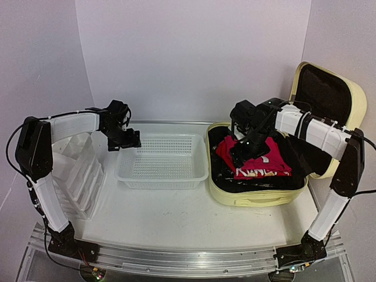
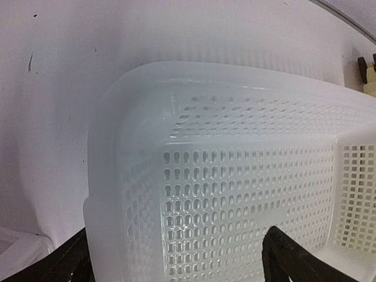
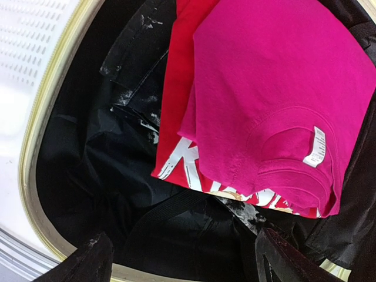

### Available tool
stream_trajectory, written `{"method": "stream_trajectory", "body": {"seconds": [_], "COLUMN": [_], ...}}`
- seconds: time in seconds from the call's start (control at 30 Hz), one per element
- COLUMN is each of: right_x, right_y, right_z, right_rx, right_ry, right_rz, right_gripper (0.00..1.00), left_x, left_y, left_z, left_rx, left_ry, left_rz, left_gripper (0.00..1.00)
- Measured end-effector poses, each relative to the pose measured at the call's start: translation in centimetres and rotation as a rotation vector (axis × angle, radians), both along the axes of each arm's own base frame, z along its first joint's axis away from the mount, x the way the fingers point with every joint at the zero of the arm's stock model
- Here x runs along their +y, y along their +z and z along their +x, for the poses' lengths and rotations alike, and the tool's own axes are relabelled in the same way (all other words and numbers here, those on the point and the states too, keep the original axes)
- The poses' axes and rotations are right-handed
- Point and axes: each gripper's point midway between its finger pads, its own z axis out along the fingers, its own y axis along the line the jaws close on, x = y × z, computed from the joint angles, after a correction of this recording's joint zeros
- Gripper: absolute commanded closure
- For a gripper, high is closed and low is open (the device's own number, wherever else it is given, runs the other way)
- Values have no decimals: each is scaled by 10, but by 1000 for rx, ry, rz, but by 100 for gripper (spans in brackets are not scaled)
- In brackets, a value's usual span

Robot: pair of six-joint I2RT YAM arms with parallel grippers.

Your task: Open, take out, and arrange the luggage

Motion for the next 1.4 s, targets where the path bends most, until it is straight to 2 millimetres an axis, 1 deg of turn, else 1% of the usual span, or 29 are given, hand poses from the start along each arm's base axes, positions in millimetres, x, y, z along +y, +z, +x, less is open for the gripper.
{"method": "stream_trajectory", "body": {"seconds": [0.13,0.2,0.27,0.4,0.47,0.53,0.6,0.7,0.77,0.83,0.93,1.03,1.27,1.4], "right_x": [0,0,-1,0,1,3,6,9,9,8,6,6,5,4], "right_y": [-6,-10,-14,-24,-29,-32,-35,-41,-44,-47,-51,-53,-59,-65], "right_z": [6,11,17,29,35,40,45,51,54,56,59,61,63,64], "right_rx": [9,11,15,24,24,25,24,27,27,26,23,21,25,31], "right_ry": [-9,-15,-19,-17,-17,-14,-13,-12,-12,-10,-8,-7,-6,-6], "right_rz": [-32,-62,-100,-160,-179,-193,-203,-215,-230,-247,-273,-285,-307,-323], "right_gripper": [18,19,24,34,38,42,44,48,49,51,51,51,51,51], "left_x": [1,5,10,16,19,22,21,14,5,-4,-16,-23,-28,-29], "left_y": [10,25,56,142,179,207,222,225,222,217,212,208,198,198], "left_z": [2,2,0,-13,-24,-39,-52,-63,-66,-69,-73,-77,-85,-86], "left_rx": [-42,-88,-166,-385,-487,-574,-627,-637,-615,-581,-533,-497,-434,-429], "left_ry": [-30,-32,-25,-15,-7,7,4,-22,-54,-82,-129,-158,-173,-179], "left_rz": [27,49,54,-26,-90,-169,-241,-324,-373,-412,-462,-497,-520,-525], "left_gripper": [1,0,0,1,0,1,1,14,19,21,21,21,21,21]}}
